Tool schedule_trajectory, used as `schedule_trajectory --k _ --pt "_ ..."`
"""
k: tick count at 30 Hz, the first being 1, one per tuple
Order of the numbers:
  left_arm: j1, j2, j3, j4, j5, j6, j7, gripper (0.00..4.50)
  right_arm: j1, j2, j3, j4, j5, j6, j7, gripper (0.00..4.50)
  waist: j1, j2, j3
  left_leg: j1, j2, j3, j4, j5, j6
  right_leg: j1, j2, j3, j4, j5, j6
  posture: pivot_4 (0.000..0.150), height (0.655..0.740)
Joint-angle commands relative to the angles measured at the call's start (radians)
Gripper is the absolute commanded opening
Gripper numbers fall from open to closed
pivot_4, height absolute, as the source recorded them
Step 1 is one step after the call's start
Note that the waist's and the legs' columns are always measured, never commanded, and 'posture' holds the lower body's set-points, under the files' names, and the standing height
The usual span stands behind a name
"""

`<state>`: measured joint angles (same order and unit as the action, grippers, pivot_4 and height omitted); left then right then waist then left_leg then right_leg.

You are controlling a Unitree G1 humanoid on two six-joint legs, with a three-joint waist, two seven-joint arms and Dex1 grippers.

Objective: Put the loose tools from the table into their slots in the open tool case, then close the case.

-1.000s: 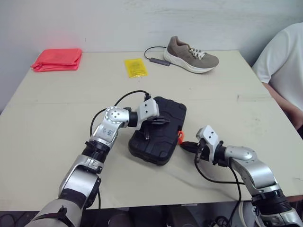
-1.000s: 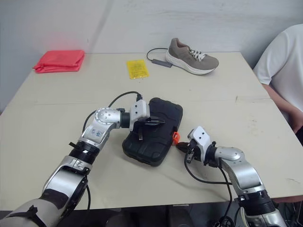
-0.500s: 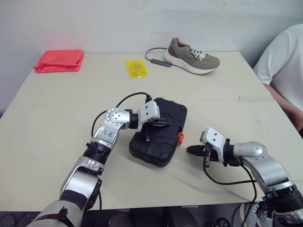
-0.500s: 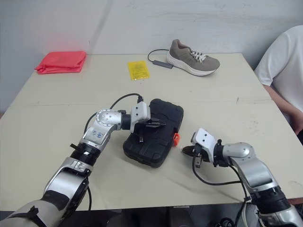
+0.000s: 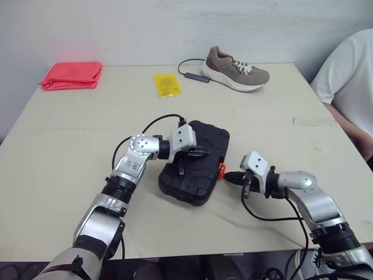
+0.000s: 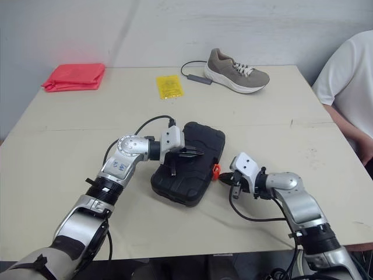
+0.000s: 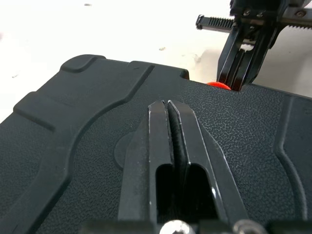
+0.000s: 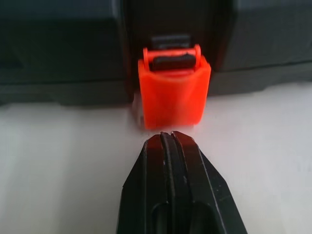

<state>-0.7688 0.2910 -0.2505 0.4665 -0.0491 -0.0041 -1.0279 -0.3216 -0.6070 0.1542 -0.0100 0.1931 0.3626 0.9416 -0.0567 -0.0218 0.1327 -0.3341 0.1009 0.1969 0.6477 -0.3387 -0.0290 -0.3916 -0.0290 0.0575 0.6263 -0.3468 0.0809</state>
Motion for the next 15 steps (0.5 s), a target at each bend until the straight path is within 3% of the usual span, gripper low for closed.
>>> schedule_trajectory --k 1,9,15 --pt "0.086 0.000 -0.066 0.081 0.043 0.042 -0.030 0.07 -0.047 0.049 0.011 0.055 -0.013 -0.062 -0.015 0.00 0.000 0.000 0.000 0.000 0.000 0.000 0.000 0.000 0.000 0.000 0.000 0.000 0.000 0.000 0.000 0.150 0.7400" --pt "0.090 -0.006 -0.070 0.085 0.044 0.041 -0.034 0.07 -0.063 0.203 -0.034 0.145 0.098 -0.189 0.080 0.00 -0.024 -0.001 -0.001 0.004 0.001 0.002 0.000 0.001 -0.001 0.002 0.002 0.001 0.002 0.000 0.000 0.150 0.7400" --pt "0.096 -0.006 -0.066 0.086 0.044 0.040 -0.040 0.07 -0.050 0.256 -0.103 0.099 0.213 -0.151 0.148 0.00 -0.029 0.001 -0.001 0.003 0.001 0.002 0.000 0.001 -0.002 0.001 0.002 0.002 0.003 0.000 0.000 0.150 0.7400"
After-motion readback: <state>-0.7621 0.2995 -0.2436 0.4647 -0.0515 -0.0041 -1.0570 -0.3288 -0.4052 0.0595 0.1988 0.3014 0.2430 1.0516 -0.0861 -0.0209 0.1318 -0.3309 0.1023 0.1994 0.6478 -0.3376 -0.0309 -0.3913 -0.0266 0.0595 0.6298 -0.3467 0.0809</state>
